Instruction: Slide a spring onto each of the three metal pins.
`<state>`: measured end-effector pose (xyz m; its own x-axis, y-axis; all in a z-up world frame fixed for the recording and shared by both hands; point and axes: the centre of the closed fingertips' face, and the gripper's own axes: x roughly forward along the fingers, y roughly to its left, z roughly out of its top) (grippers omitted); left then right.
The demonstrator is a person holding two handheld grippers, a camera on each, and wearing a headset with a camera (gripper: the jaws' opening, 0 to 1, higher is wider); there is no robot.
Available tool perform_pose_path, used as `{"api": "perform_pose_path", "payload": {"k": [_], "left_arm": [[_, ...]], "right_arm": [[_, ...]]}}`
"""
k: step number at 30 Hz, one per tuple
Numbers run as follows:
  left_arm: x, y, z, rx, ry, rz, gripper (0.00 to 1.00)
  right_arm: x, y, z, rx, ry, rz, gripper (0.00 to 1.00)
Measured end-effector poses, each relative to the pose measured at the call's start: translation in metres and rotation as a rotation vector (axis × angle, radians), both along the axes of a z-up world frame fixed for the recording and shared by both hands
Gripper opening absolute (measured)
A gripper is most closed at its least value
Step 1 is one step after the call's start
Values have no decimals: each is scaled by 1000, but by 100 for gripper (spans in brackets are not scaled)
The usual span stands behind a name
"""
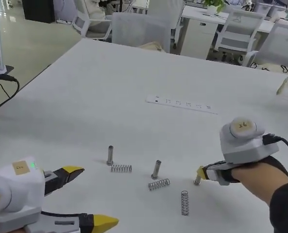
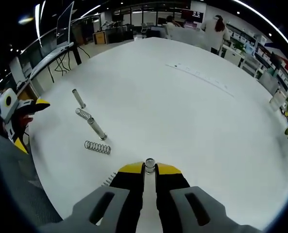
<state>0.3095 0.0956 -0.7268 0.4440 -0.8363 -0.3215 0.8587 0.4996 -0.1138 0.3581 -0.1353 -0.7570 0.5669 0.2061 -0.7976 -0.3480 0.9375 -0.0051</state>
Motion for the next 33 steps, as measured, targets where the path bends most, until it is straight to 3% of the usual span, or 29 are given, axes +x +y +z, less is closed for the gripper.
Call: {"api": "perform_pose_path", "payload": {"k": [18,33], "left_arm": [[0,-1,0,-2,0,-5,81],[0,-2,-1,0,2,-8,81]], "right_arm": [[-9,0,1,-20,33,23,6],[-11,6,3,-26,7,65,11]]}}
